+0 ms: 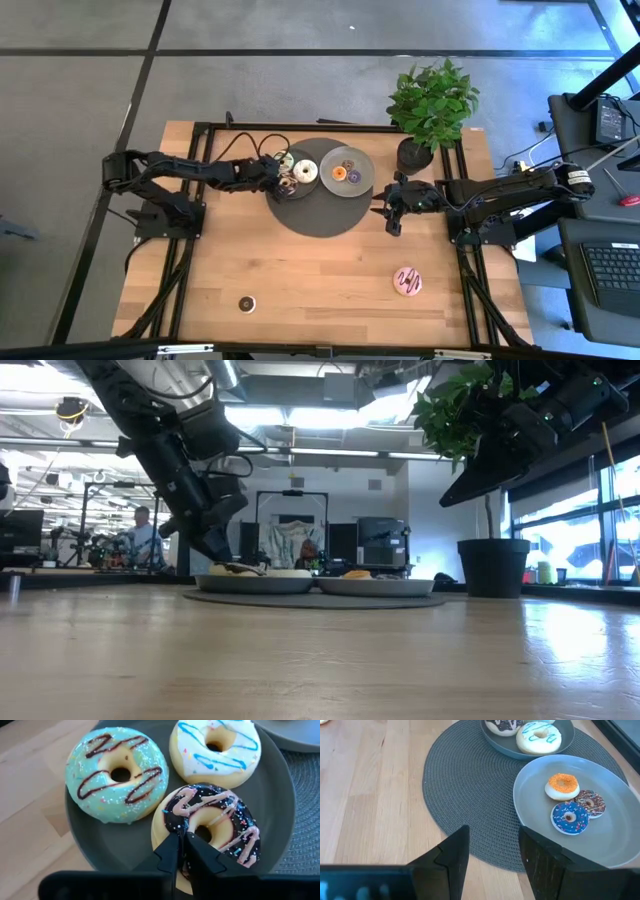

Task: Pick & Place donuts
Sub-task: Put the big black donut on the black plate, then put the small black donut on the gray plate

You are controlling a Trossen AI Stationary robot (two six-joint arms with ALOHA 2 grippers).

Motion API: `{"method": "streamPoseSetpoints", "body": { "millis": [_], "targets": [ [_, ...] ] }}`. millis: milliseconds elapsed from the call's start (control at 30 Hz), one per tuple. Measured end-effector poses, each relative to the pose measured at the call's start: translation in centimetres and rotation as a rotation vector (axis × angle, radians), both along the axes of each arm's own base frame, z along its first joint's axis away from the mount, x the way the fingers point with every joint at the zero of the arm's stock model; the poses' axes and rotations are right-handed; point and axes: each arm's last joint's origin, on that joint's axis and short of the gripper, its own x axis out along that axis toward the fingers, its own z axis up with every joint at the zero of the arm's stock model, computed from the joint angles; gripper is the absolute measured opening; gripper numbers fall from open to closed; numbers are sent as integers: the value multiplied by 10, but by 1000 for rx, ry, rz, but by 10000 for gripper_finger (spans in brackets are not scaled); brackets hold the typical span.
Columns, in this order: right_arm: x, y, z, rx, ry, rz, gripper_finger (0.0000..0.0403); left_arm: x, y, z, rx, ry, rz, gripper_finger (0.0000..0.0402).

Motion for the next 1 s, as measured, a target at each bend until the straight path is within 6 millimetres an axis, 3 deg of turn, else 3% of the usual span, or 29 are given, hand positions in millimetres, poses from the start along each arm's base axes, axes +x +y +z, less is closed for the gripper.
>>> {"method": "streamPoseSetpoints", "body": {
  "millis": [233,500,700,833,1000],
  "targets": [
    [0,0,0,-1,0,1,172,0,0,1,-13,-12,3,46],
    [0,0,0,-1,0,1,172,-1,1,2,0,-13,18,114],
    [0,0,0,-1,0,1,172,-5,3,26,84,-73,-6,138],
    [0,0,0,-2,5,1,172,1,-13,64,115,-231,-208,139],
    [-1,0,-2,-6,24,3,172,8,-65,89,80,-412,-627,139]
  ]
}}
